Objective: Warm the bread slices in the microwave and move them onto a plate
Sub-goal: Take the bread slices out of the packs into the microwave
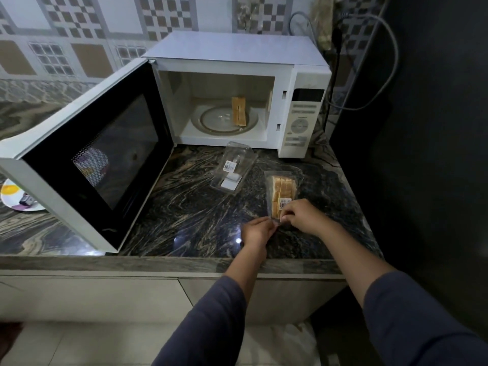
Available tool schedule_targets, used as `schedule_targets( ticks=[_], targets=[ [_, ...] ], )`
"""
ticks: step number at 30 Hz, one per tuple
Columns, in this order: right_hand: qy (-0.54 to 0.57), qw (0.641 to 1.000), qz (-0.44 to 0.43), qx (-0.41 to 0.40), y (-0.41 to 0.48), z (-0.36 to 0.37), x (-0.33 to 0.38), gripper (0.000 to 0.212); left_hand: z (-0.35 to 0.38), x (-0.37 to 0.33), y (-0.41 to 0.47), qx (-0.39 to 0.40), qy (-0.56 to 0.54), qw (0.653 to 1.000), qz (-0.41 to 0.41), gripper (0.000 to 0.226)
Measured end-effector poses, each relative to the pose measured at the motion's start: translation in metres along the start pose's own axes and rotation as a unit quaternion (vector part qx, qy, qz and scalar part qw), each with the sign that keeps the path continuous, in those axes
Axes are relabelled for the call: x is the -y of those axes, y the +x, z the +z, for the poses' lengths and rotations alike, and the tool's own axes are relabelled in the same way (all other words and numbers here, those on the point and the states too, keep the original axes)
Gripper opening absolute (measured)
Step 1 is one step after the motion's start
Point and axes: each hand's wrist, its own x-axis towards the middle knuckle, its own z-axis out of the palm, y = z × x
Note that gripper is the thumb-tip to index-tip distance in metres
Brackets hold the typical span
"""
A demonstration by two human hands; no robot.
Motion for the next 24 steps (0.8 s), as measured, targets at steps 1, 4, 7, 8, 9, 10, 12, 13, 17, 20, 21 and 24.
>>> schedule_targets(
  ticks=[1,4,7,8,9,10,12,13,17,20,21,24],
  targets=[
    [0.008,1.000,-0.002,0.003,0.000,-0.003,0.002,0.015,0.000,0.000,-0.001,-0.005,-0.001,1.000,0.000,0.031],
    [0.055,0.998,-0.026,-0.005,0.000,-0.018,0.012,0.015,0.000,-0.003,-0.003,-0.013,-0.014,1.000,-0.001,0.031],
    [0.049,0.997,-0.047,-0.027,0.000,-0.037,0.019,0.012,-0.002,-0.004,0.001,-0.019,-0.024,0.999,-0.008,0.031],
    [0.050,0.996,-0.054,-0.046,0.000,-0.043,0.020,0.013,-0.002,-0.003,0.001,-0.019,-0.025,0.999,-0.010,0.031],
    [0.053,0.994,-0.062,-0.077,-0.001,-0.047,0.022,0.014,-0.002,-0.003,0.001,-0.017,-0.024,0.999,-0.011,0.030],
    [0.051,0.989,-0.071,-0.122,-0.001,-0.051,0.022,0.016,-0.003,-0.002,0.002,-0.017,-0.019,1.000,-0.012,0.030],
    [0.022,0.964,-0.093,-0.249,-0.001,-0.057,0.023,0.018,-0.003,-0.001,0.001,-0.013,-0.008,1.000,-0.008,0.030],
    [0.007,0.947,-0.099,-0.305,-0.001,-0.059,0.023,0.019,-0.003,-0.002,0.000,-0.011,-0.006,1.000,-0.005,0.029],
    [0.046,0.916,-0.106,-0.383,-0.003,-0.060,0.024,0.020,-0.005,-0.002,-0.001,-0.012,-0.004,1.000,0.002,0.028],
    [0.101,0.892,-0.104,-0.428,-0.007,-0.051,0.029,0.013,-0.006,-0.003,-0.002,-0.007,-0.006,1.000,-0.001,0.029],
    [0.124,0.887,-0.102,-0.433,-0.007,-0.048,0.030,0.011,-0.006,-0.004,-0.003,-0.007,-0.007,1.000,-0.002,0.030],
    [0.122,0.904,-0.080,-0.401,0.000,-0.038,0.026,0.007,-0.006,-0.006,-0.003,-0.007,-0.005,1.000,-0.008,0.029]
  ],
)
